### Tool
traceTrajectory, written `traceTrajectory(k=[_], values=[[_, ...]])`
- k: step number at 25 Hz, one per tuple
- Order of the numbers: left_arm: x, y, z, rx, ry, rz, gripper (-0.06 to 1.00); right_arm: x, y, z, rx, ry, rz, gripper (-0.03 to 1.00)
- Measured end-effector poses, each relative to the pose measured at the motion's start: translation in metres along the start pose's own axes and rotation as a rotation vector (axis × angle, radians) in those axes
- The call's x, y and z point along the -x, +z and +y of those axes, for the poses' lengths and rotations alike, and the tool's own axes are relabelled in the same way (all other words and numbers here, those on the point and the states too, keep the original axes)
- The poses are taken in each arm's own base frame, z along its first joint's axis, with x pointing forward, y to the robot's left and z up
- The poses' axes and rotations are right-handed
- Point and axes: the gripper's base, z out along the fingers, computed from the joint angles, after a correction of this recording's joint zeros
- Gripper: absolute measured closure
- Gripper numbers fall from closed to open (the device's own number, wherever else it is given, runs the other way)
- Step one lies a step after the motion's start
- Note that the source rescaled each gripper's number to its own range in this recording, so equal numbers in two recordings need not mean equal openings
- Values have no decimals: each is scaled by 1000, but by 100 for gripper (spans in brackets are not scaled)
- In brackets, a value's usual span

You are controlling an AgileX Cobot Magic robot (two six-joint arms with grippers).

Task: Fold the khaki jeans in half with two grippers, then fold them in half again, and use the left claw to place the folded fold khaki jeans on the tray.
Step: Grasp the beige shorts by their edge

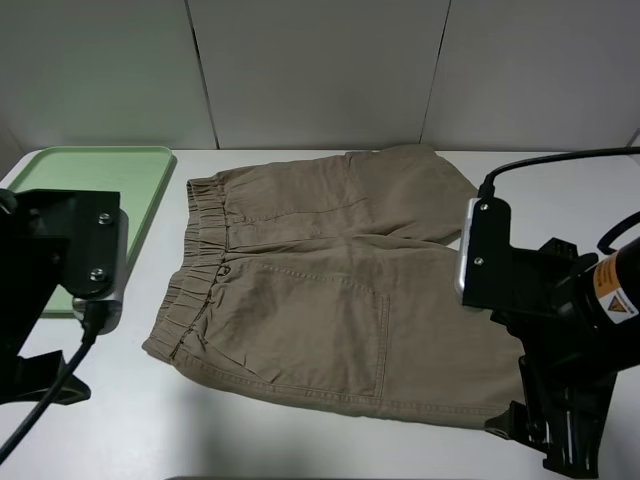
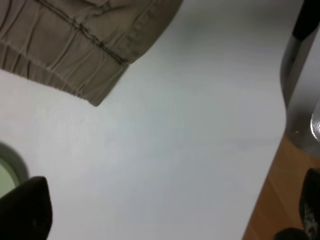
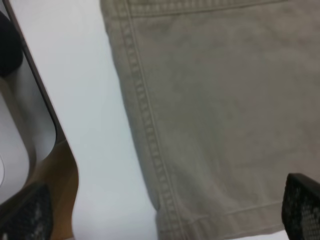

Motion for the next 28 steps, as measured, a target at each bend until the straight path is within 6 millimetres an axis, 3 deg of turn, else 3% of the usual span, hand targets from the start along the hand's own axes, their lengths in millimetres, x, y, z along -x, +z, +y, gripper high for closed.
traceTrajectory(k=[7,17,28], values=[[15,32,16,-18,87,22,-3,-19,20,10,17,-4,31,-3],[26,82,29,-87,220,83,-2,-17,22,9,3,-5,-4,-3],[50,107,53,-75,229,75,-1,-13,30,8,4,-26,-7,-3]])
